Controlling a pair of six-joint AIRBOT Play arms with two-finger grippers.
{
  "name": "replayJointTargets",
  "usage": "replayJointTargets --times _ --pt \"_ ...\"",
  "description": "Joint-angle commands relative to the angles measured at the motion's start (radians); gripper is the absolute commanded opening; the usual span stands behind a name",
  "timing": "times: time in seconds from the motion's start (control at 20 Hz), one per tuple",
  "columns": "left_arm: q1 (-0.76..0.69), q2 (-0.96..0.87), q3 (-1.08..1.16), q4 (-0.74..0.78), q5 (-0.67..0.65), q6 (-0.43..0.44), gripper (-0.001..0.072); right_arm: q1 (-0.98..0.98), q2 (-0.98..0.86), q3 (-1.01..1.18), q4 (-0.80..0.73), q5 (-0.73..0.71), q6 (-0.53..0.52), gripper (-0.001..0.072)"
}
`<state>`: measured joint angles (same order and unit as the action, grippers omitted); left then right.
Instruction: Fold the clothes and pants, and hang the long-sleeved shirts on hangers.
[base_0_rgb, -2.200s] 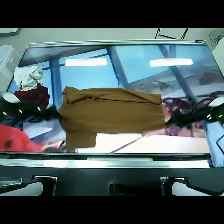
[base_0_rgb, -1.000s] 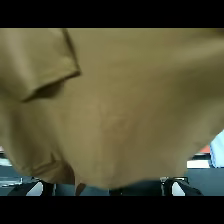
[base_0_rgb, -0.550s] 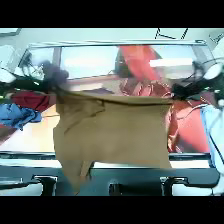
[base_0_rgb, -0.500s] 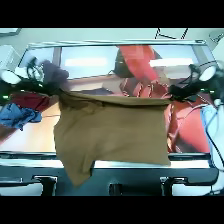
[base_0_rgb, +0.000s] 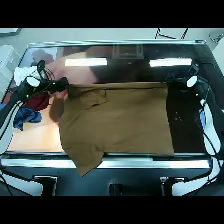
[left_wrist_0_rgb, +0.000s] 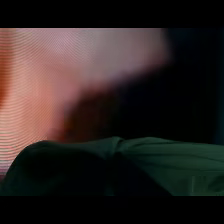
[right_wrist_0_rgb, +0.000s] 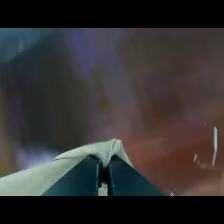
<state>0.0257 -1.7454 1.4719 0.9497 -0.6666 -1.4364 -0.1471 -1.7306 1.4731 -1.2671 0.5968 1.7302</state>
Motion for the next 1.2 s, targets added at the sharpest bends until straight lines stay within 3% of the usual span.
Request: replayJointTargets --times 0.0,0.1,0.15,0.3,0.45,0.75,1.15 --pt "-0.039 -0.043 0.006 0.0 0.098 -0.003 0.0025 0.001 -0.045 0.001 0.009 -0.017 0.022 0.0042" --pt "-0.038 -0.047 0.01 0.002 0.051 -0.003 0.0025 0.0 -0.043 0.005 0.018 0.062 0.054 0.0042" --pt "-0.019 -0.032 0.026 0.005 -0.034 0.003 0.0025 0.0 -0.031 0.027 0.002 0.124 0.035 0.0042" --pt "0.056 0.048 0.076 0.043 -0.417 0.06 0.0025 0.0 0.034 0.105 -0.119 0.397 -0.064 0.0043" --pt "0.071 0.123 0.071 0.155 -0.758 0.04 0.0025 0.0 0.08 0.111 -0.288 0.694 -0.093 0.0043" --pt "-0.013 0.127 -0.129 0.207 -0.72 -0.004 0.0025 0.001 0.079 -0.028 -0.269 0.872 -0.128 0.0042" --pt "-0.002 0.128 -0.241 0.207 -0.608 -0.008 0.0025 0.001 0.076 -0.034 -0.207 0.898 -0.149 0.0042"
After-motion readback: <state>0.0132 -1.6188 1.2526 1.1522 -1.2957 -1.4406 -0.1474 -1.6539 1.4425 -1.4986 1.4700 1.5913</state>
